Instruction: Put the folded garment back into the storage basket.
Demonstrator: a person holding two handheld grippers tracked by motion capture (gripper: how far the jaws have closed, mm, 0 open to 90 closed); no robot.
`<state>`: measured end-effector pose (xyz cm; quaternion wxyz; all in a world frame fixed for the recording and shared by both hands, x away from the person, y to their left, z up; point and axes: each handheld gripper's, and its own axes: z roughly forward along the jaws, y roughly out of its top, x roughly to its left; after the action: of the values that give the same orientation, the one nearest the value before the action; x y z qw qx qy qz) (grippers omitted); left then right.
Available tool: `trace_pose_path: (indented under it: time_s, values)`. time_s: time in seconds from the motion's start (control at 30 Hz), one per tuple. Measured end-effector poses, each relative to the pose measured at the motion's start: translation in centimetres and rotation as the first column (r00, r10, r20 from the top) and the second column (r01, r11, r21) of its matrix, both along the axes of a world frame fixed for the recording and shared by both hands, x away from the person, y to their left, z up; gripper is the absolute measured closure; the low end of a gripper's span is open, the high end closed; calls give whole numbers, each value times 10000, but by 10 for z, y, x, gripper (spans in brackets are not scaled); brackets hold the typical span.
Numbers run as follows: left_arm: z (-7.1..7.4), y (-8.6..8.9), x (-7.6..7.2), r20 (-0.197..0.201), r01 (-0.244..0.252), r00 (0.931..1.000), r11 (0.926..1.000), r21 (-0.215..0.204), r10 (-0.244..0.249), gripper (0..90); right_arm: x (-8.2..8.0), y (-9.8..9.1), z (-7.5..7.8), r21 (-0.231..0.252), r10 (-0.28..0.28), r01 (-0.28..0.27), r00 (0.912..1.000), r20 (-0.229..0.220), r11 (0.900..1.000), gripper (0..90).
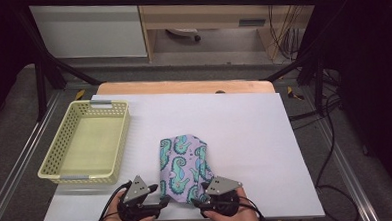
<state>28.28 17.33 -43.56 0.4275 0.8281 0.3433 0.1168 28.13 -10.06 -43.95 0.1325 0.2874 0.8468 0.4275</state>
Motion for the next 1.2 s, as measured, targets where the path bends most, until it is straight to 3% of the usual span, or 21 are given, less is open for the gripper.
trace_pose_path:
  time_s: [0.1, 0.13, 0.23, 0.3, 0.47, 0.57, 0.77, 0.83, 0.97, 1.1, 1.2]
  values:
    - [1, -3, 6, 171, -273, 9995, 9991, -332, 279, 359, 1, 0, -6, -374, 2, -7, 9999, -139, 9993, 436]
    - [2, -5, 8, 235, -427, 9988, 9977, -525, 440, 359, 1, 1, -8, -758, 1, -6, 10000, -63, 9971, 429]
    - [2, -9, 17, 530, -702, 9958, 9947, -747, 743, 363, 1, 2, -10, -985, 8, -13, 10000, -53, 9951, 411]
    - [0, -10, 21, 574, -840, 9945, 9944, -635, 877, 359, 2, 3, -13, -1028, -11, -4, 9999, -145, 9947, 393]
    - [-10, -10, 24, 107, -983, 9951, 9951, 67, 983, 337, 3, 4, -17, -1060, -17, -26, 9992, -405, 9944, 364]
    - [-11, -12, 23, 182, -976, 9951, 9947, 334, 970, 337, 4, 5, -18, -1048, 33, -74, 9992, -388, 9945, 369]
    - [-12, -13, 22, 274, -965, 9951, 9945, 400, 954, 327, 3, 7, -18, -977, 232, -261, 9993, -299, 9949, 560]
    - [-9, -13, 21, 409, -1002, 9942, 9946, 266, 991, 300, 3, 7, -17, -918, 373, -397, 9989, -272, 9950, 655]
    - [1, -13, 20, 677, -1026, 9923, 9945, -216, 1039, 228, 3, 9, -18, -913, 534, -546, 9984, -162, 9943, 740]
    - [11, -13, 23, 1150, -1311, 9836, 9885, -752, 1392, 178, 4, 10, -18, -930, 595, -603, 9982, -108, 9938, 785]
    - [19, -11, 34, 1297, -1622, 9763, 9827, -893, 1730, 171, 5, 10, -17, -994, 628, -631, 9980, -66, 9930, 800]
